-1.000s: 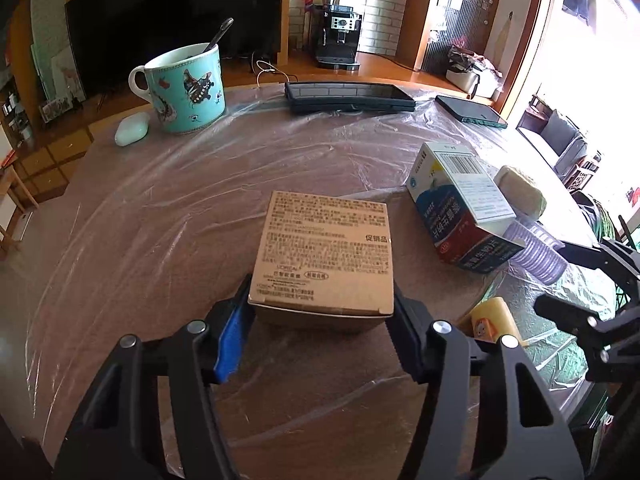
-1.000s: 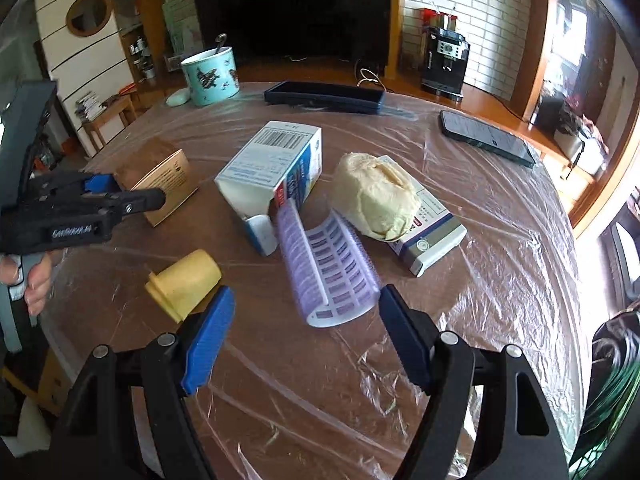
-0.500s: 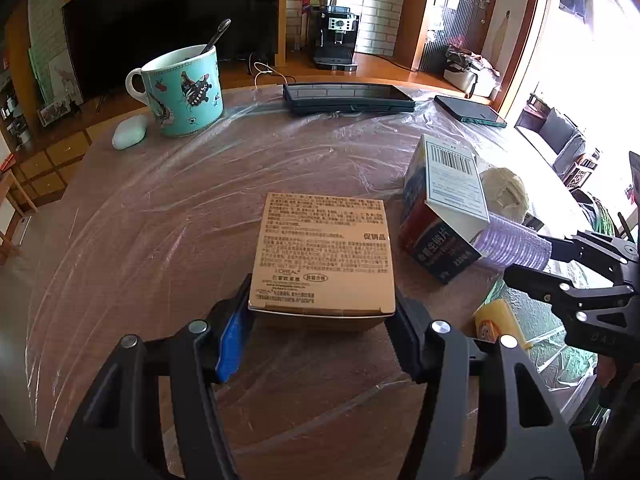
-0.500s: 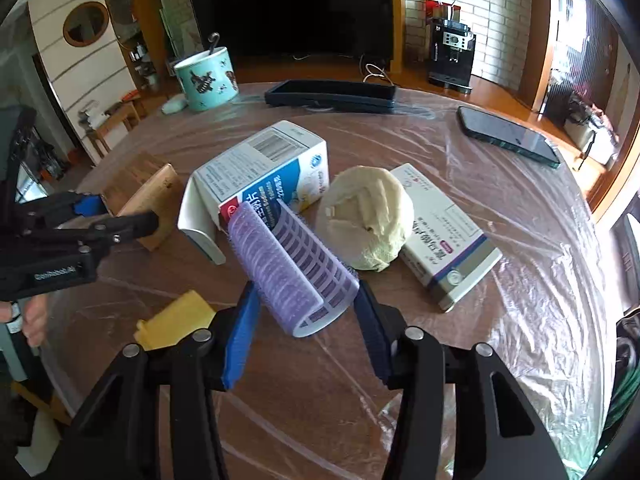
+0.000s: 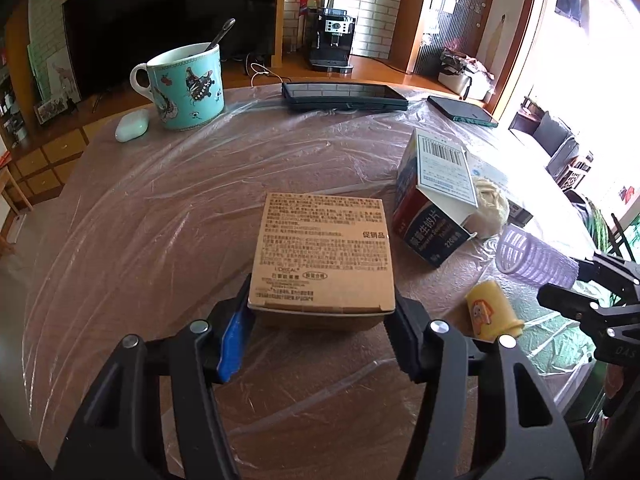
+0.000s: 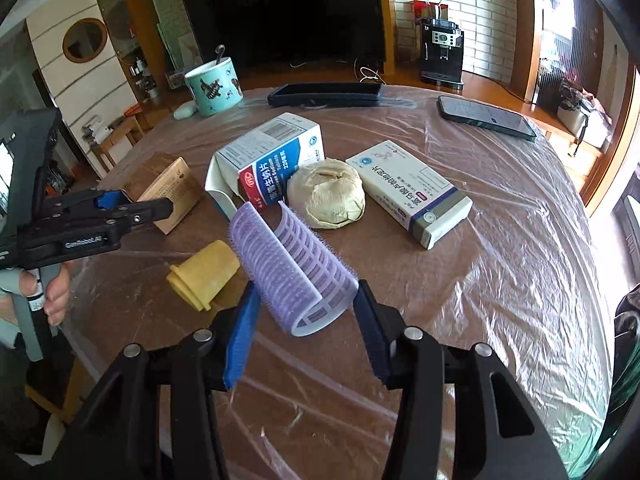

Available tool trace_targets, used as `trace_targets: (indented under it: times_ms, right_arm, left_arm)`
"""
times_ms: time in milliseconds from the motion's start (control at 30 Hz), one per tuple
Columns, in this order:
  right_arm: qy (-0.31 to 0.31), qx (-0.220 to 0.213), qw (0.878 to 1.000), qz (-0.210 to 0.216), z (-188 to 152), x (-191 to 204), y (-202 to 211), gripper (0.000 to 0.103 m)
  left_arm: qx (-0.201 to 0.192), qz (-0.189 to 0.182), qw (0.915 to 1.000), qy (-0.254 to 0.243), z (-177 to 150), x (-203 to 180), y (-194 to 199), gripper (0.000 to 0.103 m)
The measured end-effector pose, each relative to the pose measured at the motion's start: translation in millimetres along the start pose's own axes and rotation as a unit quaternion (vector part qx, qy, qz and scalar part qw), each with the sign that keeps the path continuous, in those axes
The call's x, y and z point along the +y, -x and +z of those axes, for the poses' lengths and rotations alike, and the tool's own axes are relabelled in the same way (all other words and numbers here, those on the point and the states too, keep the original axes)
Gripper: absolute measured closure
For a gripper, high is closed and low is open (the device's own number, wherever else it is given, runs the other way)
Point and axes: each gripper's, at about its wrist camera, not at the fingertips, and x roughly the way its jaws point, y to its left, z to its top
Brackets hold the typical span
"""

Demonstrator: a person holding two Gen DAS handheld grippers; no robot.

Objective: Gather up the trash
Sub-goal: 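Lift the cardboard box and hair roller and carry them over the black bin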

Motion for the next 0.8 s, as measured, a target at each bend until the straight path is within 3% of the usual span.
trace_targets:
  times_ms: [800]
  right_arm:
    - [0.000,-0.030,0.999,0.016,-14.4,14.2,32.9,0.055]
  left_arm:
    - [-0.024,-0.027,0.9993,0.006,-23.7,-8.8,39.9,0.044]
